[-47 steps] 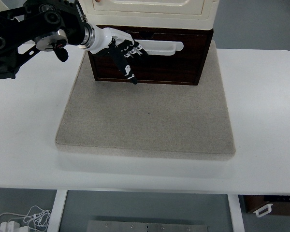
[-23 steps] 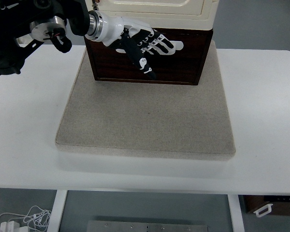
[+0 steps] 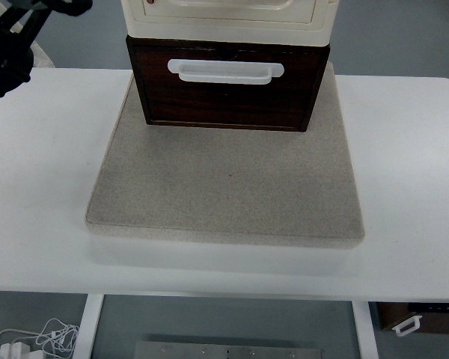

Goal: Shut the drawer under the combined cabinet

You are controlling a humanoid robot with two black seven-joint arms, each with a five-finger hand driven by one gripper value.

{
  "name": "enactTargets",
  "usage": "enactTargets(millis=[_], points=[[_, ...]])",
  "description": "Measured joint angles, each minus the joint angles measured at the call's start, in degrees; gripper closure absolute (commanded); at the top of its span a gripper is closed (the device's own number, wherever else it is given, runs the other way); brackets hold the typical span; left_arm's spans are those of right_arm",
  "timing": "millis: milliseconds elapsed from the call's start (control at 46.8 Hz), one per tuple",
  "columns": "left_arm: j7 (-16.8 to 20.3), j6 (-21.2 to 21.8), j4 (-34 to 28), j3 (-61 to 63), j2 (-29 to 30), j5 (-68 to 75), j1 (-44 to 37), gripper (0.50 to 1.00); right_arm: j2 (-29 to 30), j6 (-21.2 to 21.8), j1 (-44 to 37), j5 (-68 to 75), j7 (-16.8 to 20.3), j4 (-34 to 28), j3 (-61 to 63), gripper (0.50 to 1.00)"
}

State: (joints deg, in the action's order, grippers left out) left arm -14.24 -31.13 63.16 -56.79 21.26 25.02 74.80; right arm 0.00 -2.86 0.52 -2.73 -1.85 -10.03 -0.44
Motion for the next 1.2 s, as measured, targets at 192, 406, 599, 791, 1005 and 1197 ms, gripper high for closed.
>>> enactTargets(millis=[192, 406, 599, 791, 1005, 1197], points=[[3.5, 0.5, -4.5, -8.9, -0.1, 0.0, 0.0, 0.500, 0.0, 0.0, 0.0, 0.0, 0.0, 0.0, 0.0, 0.548], [7.6, 7.9, -7.9, -15.0, 0.0, -1.0, 0.2, 0.500, 0.0, 0.0, 0.0, 0.0, 0.0, 0.0, 0.0, 0.548], [10.2, 16.3, -13.8, -16.0, 0.6, -6.8, 0.8, 0.500, 0.0, 0.0, 0.0, 0.0, 0.0, 0.0, 0.0, 0.548], [11.4, 22.0, -22.1, -16.3, 0.7, -8.5, 0.8, 0.500, 0.0, 0.0, 0.0, 0.0, 0.0, 0.0, 0.0, 0.548], [11.5, 22.5, -31.5, -15.7, 1.0, -13.4, 0.8, 0.500, 0.0, 0.0, 0.0, 0.0, 0.0, 0.0, 0.0, 0.548], [11.5, 22.8, -39.6, -15.6, 0.4, -14.0, 0.1, 0.500, 0.0, 0.0, 0.0, 0.0, 0.0, 0.0, 0.0, 0.548]])
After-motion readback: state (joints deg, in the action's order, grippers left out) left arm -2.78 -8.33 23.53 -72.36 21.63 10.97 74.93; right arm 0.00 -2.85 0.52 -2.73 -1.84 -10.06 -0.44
